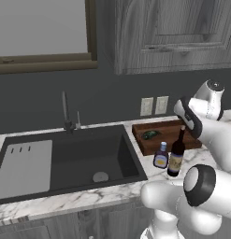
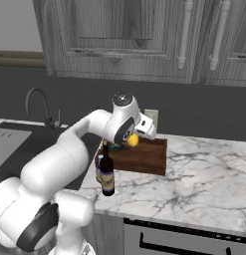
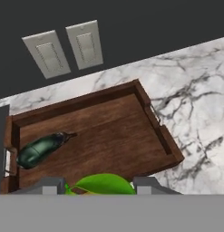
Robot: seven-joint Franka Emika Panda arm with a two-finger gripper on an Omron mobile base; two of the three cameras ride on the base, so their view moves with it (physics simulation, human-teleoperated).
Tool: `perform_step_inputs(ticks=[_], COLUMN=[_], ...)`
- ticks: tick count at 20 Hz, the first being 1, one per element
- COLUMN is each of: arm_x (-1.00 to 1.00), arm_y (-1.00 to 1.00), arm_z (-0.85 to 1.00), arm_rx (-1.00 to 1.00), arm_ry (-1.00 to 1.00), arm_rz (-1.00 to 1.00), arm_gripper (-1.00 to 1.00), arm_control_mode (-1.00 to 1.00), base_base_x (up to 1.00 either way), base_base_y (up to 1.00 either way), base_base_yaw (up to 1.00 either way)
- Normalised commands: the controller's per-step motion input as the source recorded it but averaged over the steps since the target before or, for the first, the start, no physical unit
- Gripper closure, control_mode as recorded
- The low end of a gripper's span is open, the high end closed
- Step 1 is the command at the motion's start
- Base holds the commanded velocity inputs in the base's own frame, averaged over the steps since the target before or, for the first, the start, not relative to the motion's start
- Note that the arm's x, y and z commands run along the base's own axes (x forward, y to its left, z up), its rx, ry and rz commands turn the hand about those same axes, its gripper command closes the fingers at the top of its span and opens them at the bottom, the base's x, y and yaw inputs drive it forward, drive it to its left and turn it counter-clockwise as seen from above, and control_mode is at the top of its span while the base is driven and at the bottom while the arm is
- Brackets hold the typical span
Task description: Pick up all produce items and place them in the sink. Turn on the sink faucet to wash them. Then turn the sink off and put them in the tray.
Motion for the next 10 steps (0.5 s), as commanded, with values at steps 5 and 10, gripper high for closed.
perform_step_inputs(ticks=[5,10], arm_x=[0.1,0.1], arm_y=[-0.01,0.0], arm_z=[-0.24,-0.25], arm_rx=[0.0,0.0], arm_ry=[0.0,0.0], arm_rz=[0.0,0.0], arm_gripper=[1.0,1.0], arm_control_mode=[-1.0,-1.0], base_base_x=[0.0,0.0], base_base_y=[0.0,0.0], base_base_yaw=[0.0,0.0])
